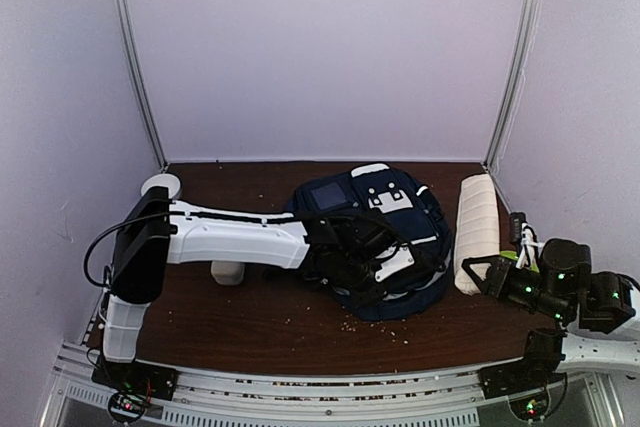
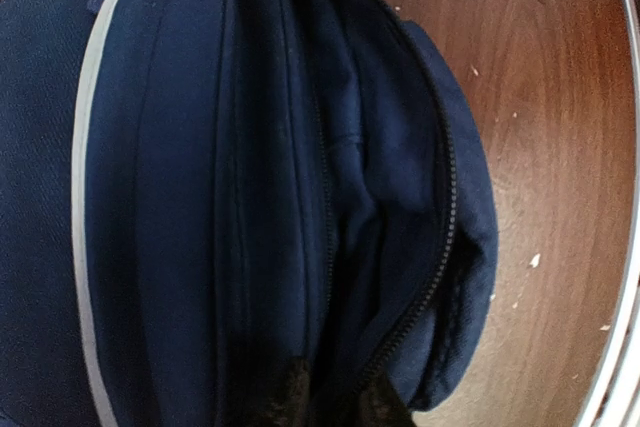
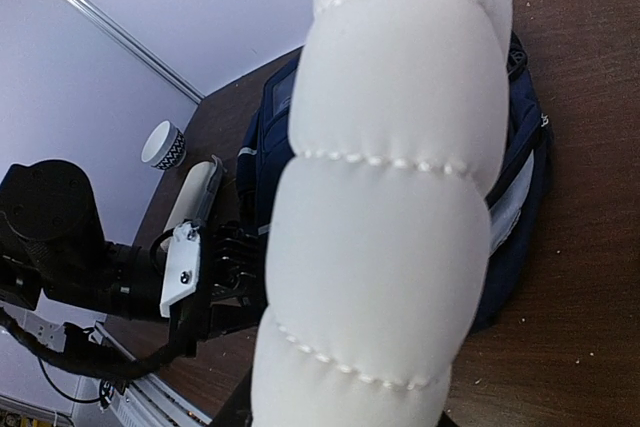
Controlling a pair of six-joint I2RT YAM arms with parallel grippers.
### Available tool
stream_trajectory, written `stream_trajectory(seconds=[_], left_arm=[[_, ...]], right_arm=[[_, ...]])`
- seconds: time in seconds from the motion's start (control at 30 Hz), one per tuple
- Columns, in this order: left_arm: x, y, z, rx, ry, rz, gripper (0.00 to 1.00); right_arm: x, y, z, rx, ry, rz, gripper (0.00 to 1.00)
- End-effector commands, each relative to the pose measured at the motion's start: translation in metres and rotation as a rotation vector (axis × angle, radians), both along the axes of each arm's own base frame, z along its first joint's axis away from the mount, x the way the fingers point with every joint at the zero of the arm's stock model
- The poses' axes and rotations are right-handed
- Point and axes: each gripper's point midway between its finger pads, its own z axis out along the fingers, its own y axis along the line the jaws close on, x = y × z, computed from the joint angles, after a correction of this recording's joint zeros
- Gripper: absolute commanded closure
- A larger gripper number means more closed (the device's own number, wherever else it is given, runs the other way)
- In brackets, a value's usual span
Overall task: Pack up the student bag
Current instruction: Place the stationery in the student bag.
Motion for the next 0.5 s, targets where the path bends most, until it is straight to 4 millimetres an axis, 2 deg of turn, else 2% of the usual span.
stream_trajectory(seconds=[0.0, 0.1, 0.23, 0.33, 0.47], left_arm=[[0.017, -0.011, 0.028, -0.088, -0.019, 0.03, 0.87], [0.02, -0.012, 0.04, -0.11, -0.031, 0.035, 1.0], [0.031, -0.006, 0.072, -0.156, -0.102, 0.091, 1.0], [0.054, 0.009, 0.113, -0.238, -0.192, 0.194, 1.0], [0.093, 0.038, 0.161, -0.361, -0.263, 0.347, 1.0]], right_arm=[[0.0, -0.006, 0.019, 0.067, -0.042, -0.017, 0.68], [0.0, -0.005, 0.02, 0.071, -0.041, -0.014, 0.69], [-0.002, 0.0, 0.022, 0.084, -0.04, 0.011, 0.69], [-0.004, 0.009, 0.026, 0.089, -0.039, 0.051, 0.69], [-0.01, 0.019, 0.032, 0.093, -0.026, 0.112, 0.7]])
